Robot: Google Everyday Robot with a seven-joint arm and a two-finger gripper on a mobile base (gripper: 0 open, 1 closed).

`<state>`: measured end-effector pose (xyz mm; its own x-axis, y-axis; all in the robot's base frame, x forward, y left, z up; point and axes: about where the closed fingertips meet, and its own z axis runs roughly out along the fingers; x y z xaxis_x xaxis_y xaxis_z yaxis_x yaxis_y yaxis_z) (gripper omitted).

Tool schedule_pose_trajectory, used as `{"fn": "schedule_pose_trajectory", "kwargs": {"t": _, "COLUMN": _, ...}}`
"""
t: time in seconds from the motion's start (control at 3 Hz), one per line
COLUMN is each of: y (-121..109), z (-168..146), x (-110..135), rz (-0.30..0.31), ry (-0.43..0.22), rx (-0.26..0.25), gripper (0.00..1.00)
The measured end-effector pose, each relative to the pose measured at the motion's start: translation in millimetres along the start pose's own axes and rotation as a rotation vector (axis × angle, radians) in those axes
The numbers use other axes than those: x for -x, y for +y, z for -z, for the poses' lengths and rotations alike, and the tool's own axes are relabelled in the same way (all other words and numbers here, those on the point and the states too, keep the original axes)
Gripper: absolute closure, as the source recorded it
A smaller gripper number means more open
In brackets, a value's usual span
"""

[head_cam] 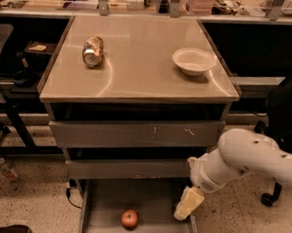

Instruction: Pick apple from bottom drawer and place on counter

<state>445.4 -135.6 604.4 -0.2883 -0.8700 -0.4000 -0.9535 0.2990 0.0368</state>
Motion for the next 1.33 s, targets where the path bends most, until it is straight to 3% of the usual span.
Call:
{"fn": "schedule_pose_trajectory", "kwargs": {"t": 0.67, "y": 9.5, "z": -117.0, "x": -32.6, "rz": -0.081, "ry": -0.050, "rx": 0.109, "gripper": 0.00}}
{"fn": "schedule_pose_trajectory", "kwargs": {"t": 1.0, "y": 10.2, "z": -118.5, "x": -32.6, "rz": -0.082, "ry": -0.051, "rx": 0.112, "gripper": 0.00}}
{"fn": "schedule_pose_trajectory", "kwargs": {"t": 1.33, "y": 18.3, "z": -161.6, "x": -31.4, "rz": -0.074, "ry": -0.094, "rx": 0.164, "gripper": 0.00}}
